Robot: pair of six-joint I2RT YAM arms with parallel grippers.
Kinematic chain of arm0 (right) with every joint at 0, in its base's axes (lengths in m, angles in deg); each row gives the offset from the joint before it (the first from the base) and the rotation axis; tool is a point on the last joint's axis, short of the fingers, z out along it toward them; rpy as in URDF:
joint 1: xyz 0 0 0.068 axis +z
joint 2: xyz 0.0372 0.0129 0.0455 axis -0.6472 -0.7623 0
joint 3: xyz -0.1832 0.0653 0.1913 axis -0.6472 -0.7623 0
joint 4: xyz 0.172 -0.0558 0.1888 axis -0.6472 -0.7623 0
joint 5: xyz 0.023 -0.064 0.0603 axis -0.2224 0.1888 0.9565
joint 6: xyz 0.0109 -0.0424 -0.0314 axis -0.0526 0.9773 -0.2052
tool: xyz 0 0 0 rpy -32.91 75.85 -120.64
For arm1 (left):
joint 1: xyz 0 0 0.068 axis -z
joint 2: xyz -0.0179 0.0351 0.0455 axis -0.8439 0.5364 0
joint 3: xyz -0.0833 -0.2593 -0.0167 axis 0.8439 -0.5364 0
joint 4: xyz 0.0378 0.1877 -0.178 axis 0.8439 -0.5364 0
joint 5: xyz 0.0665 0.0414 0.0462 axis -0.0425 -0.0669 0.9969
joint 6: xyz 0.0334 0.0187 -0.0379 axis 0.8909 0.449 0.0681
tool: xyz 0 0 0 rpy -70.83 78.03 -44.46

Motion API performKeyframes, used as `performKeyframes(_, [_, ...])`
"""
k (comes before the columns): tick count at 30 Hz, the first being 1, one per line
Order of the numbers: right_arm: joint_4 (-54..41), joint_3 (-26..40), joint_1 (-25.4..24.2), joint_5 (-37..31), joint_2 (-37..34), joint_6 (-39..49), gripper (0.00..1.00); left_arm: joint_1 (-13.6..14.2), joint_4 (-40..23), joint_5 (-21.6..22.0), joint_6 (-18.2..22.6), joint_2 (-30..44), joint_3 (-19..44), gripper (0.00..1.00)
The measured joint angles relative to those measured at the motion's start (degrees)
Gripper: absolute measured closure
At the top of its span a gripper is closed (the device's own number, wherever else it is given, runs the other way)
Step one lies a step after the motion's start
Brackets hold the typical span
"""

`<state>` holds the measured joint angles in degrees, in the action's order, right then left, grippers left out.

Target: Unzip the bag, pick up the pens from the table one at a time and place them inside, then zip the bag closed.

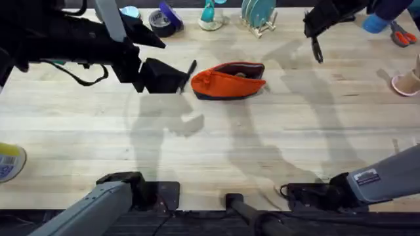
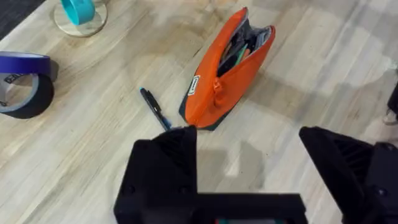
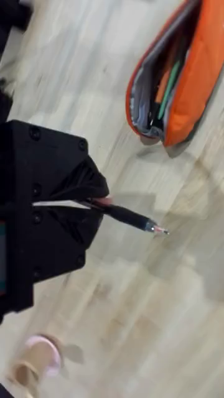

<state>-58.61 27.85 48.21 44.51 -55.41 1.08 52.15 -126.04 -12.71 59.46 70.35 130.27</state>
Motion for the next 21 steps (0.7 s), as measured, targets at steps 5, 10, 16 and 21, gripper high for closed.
performKeyframes(5, [-0.07, 0.59, 1.35, 4.2, -0.02, 12.1, 0.97, 0.0, 0.02, 0.0, 0.0, 0.0, 0.0, 0.008])
performKeyframes(10, [-0.12, 0.61, 3.64, 7.19, 0.0, 25.3, 0.97, 0.0, 0.04, 0.0, 0.0, 0.0, 0.0, 0.008])
performKeyframes(16, [-0.08, 0.61, 6.33, 8.16, -0.01, 37.89, 0.97, 0.0, 0.04, 0.0, 0.0, 0.0, 0.0, 0.008])
performKeyframes(21, [-0.07, 0.61, 8.07, 8.18, 0.0, 44.57, 0.97, 0.0, 0.02, 0.0, 0.0, 0.0, 0.0, 0.008])
